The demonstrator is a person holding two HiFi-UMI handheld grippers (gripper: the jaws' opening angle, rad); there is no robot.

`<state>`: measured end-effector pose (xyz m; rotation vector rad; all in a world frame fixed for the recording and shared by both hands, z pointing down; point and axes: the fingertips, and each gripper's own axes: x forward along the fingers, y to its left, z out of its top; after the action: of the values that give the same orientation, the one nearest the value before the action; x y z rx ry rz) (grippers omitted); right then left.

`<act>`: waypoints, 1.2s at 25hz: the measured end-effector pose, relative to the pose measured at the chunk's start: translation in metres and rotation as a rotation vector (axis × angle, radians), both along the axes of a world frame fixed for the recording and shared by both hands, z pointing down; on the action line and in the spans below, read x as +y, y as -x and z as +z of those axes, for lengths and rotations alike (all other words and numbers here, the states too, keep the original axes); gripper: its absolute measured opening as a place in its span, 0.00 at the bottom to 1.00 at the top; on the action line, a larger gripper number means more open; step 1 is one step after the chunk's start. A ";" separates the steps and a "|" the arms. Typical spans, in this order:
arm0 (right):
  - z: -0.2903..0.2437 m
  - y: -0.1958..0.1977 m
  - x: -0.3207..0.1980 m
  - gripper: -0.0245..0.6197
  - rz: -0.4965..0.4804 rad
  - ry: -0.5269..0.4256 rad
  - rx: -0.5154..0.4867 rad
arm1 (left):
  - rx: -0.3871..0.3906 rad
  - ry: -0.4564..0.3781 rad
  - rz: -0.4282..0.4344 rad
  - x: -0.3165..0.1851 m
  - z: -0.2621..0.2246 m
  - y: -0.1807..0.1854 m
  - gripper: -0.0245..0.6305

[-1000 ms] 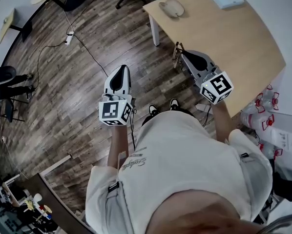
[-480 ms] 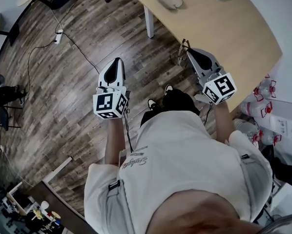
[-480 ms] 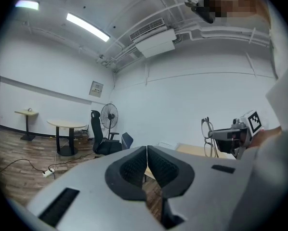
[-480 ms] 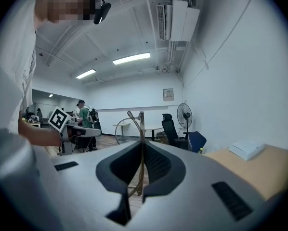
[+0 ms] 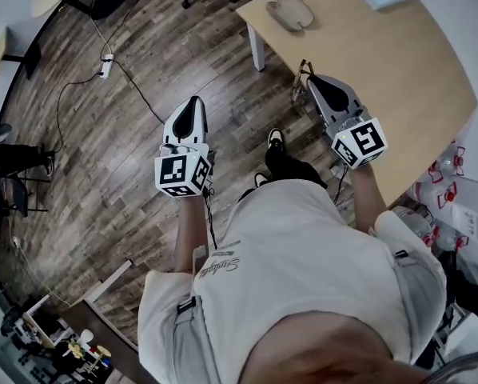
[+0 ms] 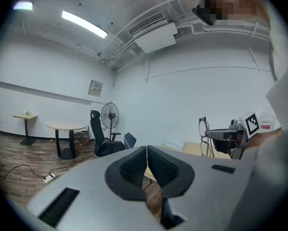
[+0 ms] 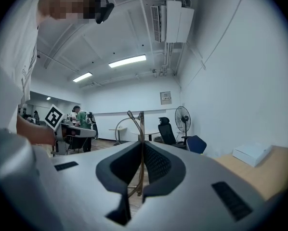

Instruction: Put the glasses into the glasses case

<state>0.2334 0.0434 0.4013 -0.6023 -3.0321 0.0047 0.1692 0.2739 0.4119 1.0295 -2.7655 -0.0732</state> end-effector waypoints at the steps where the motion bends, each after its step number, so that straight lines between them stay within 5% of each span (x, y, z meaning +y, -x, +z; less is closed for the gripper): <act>1: -0.002 0.013 -0.005 0.05 0.000 -0.008 -0.009 | -0.002 0.003 -0.003 -0.004 -0.002 0.011 0.06; 16: 0.001 0.150 -0.075 0.05 -0.025 0.015 0.004 | 0.012 0.005 -0.013 -0.070 -0.009 0.137 0.06; 30: 0.008 0.235 -0.058 0.05 0.047 0.031 0.046 | 0.052 -0.021 0.080 -0.062 0.011 0.239 0.06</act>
<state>-0.0018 -0.0148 0.4092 -0.5256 -3.0058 0.0671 -0.0694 0.2115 0.4227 1.1261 -2.6793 -0.1158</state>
